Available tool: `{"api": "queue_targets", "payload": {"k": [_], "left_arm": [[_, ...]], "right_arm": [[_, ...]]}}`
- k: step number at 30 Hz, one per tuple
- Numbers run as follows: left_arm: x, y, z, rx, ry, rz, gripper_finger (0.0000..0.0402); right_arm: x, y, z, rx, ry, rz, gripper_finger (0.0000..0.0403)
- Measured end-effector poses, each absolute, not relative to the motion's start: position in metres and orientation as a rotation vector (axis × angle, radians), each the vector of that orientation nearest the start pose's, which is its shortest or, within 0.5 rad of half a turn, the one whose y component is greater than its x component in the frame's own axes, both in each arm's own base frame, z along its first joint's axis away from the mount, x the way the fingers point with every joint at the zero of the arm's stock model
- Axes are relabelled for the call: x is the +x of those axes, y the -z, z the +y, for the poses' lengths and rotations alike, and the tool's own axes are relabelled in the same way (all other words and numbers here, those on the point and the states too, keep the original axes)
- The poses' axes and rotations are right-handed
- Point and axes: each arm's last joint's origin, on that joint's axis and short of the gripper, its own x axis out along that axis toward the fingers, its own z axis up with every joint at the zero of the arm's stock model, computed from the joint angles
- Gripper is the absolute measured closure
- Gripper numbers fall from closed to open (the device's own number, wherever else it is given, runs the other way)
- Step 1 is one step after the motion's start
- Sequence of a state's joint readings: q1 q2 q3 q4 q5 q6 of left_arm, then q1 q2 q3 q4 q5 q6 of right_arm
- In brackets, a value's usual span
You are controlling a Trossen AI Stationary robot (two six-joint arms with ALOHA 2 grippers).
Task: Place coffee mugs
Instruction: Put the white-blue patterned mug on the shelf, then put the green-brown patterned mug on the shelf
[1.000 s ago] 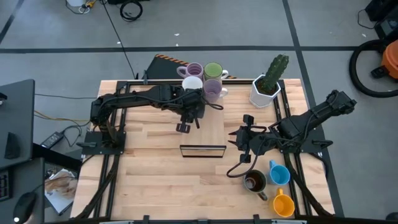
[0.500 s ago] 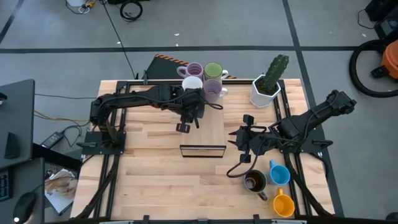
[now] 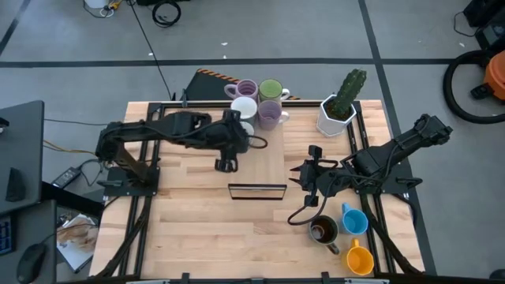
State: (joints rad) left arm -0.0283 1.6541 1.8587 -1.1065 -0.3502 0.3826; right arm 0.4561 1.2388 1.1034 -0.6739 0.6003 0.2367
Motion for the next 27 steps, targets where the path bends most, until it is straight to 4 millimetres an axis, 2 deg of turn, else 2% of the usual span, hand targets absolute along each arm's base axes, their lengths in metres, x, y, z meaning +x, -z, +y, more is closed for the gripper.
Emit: {"api": "queue_targets", "payload": {"k": [3,11,17,19,21,23,27], "left_arm": [[0.323,-0.407,-0.014,0.482,-0.129,0.9,0.021],[0.318,-0.406,-0.054,0.443,-0.058,0.872,0.021],[0.313,-0.405,-0.073,0.429,-0.028,0.87,0.021],[0.314,-0.397,-0.079,0.426,-0.022,0.875,0.021],[0.313,-0.38,-0.083,0.431,-0.016,0.891,0.021],[0.308,-0.361,-0.084,0.427,-0.015,0.902,0.021],[0.289,-0.339,-0.081,0.395,-0.035,0.836,0.021]], "right_arm": [[0.23,-0.313,0.094,-0.179,0.218,0.675,0.0273],[0.23,-0.313,0.095,-0.182,0.217,0.676,0.0273],[0.23,-0.313,0.095,-0.172,0.211,0.679,0.0273],[0.229,-0.312,0.095,-0.158,0.2,0.686,0.0273],[0.229,-0.312,0.096,-0.144,0.19,0.691,0.0273],[0.229,-0.312,0.096,-0.13,0.181,0.696,0.0273],[0.228,-0.312,0.102,-0.078,0.148,0.691,0.0273]]}}
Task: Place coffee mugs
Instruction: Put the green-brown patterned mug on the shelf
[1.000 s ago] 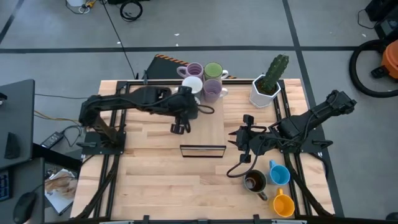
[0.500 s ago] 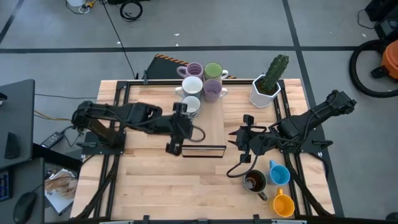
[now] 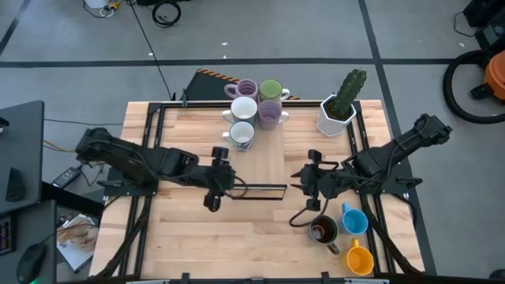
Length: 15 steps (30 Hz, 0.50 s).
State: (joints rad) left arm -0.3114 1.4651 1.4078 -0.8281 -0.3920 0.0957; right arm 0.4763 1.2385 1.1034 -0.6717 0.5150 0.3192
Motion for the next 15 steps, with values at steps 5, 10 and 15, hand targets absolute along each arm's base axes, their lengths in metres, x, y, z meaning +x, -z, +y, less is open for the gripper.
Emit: {"api": "queue_targets", "payload": {"k": [5,10,15], "left_arm": [[0.263,-0.336,-0.074,0.338,-0.054,0.655,0.021],[0.242,-0.33,-0.066,0.302,-0.062,0.493,0.021],[0.226,-0.32,-0.063,0.279,-0.058,0.469,0.021]], "right_arm": [[0.224,-0.31,0.111,-0.012,0.102,0.713,0.0273],[0.222,-0.303,0.114,0.047,0.115,0.777,0.0273],[0.224,-0.288,0.118,0.129,0.1,0.93,0.0273]]}}
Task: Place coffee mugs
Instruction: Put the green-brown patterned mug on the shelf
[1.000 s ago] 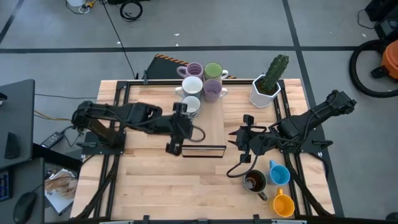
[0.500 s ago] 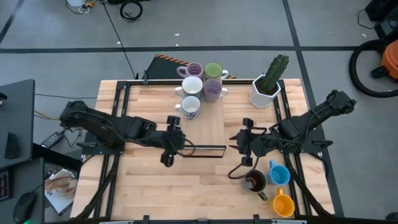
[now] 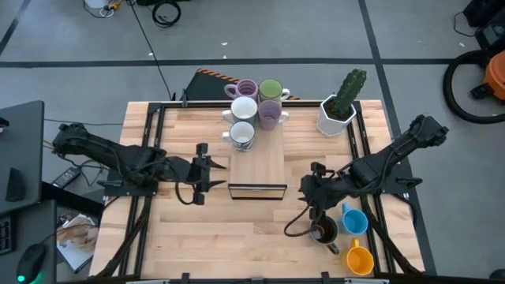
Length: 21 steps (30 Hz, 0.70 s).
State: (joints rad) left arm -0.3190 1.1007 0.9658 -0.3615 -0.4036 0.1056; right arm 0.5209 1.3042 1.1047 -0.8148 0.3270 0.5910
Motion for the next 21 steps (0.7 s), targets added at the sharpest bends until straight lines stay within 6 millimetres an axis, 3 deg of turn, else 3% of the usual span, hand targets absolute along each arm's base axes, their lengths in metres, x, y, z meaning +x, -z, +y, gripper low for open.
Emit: {"api": "queue_targets", "payload": {"k": [5,12,21], "left_arm": [[0.218,-0.313,-0.06,0.227,-0.072,0.478,0.021],[0.218,-0.312,-0.06,0.093,-0.102,0.478,0.021],[0.219,-0.312,-0.06,0.073,-0.106,0.477,0.021]], "right_arm": [[0.226,-0.276,0.13,0.166,0.072,1.134,0.0273],[0.226,-0.27,0.159,0.081,0.011,1.336,0.0273],[0.222,-0.257,0.176,-0.068,-0.033,1.396,0.0273]]}}
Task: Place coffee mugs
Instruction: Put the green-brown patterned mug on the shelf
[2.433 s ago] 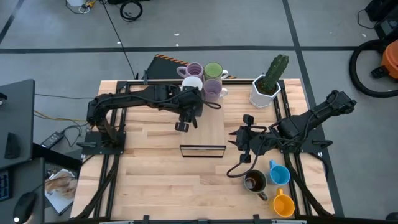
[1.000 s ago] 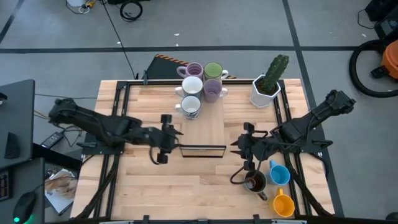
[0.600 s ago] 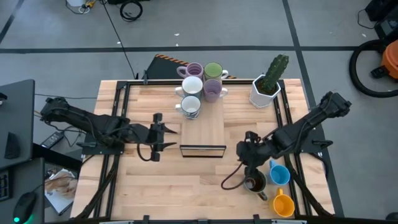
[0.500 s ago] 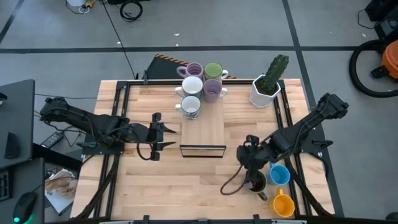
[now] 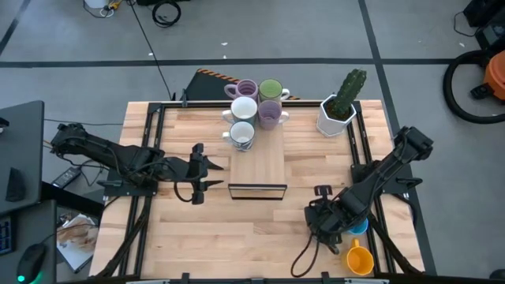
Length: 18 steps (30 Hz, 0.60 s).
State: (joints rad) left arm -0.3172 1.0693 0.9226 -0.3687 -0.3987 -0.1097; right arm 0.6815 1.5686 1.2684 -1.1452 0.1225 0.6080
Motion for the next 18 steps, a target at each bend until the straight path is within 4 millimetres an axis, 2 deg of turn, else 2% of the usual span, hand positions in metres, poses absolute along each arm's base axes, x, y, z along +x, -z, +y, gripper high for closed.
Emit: {"api": "queue_targets", "payload": {"k": [13,18], "left_arm": [[0.219,-0.312,-0.06,0.072,-0.107,0.478,0.021],[0.219,-0.312,-0.06,0.072,-0.106,0.478,0.021]], "right_arm": [[0.234,-0.224,0.185,-0.186,-0.061,1.502,0.0276],[0.237,-0.218,0.185,-0.227,-0.076,1.513,0.0311]]}}
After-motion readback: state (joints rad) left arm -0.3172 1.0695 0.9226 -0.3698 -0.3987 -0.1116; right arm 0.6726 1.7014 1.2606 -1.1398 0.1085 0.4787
